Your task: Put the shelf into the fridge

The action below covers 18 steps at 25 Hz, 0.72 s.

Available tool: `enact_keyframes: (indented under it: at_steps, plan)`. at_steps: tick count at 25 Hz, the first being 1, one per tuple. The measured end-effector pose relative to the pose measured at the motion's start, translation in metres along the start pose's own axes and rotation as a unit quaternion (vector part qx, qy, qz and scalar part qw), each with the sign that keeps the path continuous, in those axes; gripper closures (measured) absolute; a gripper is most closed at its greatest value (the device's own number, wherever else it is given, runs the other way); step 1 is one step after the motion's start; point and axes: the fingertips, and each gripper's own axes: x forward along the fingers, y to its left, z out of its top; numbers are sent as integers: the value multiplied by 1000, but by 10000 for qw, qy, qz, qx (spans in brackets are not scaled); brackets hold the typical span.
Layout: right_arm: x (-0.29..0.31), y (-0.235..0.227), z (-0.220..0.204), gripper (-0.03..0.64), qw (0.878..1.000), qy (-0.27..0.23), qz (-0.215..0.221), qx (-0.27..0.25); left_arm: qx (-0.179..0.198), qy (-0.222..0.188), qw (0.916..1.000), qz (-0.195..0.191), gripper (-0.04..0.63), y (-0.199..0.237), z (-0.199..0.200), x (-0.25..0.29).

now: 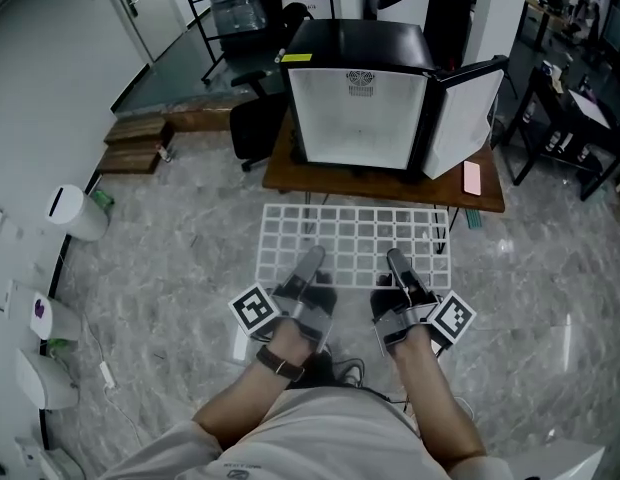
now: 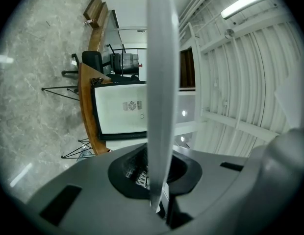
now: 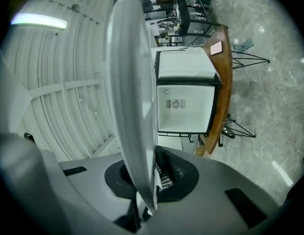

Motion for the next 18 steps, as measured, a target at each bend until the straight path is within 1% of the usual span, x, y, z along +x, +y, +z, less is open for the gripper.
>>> enact_keyframes:
  at_steps: [4,7,13,18]
  plan:
    - [23,-7,6,571,10000,17,-35,13,-13,6,10000,35,566,6,16,18]
    - [46,-16,14,570,10000,-41,-49,18,-17,88,10000,31,566,17,33,39]
    - [117,-35,40,571,9995,-249,-106,-140,-67,359,9993,-52,566,36,82,104]
    - [168,-52,60,570,9985,-473,-233,-155,-182,620,9979,-1,566,56,117,156]
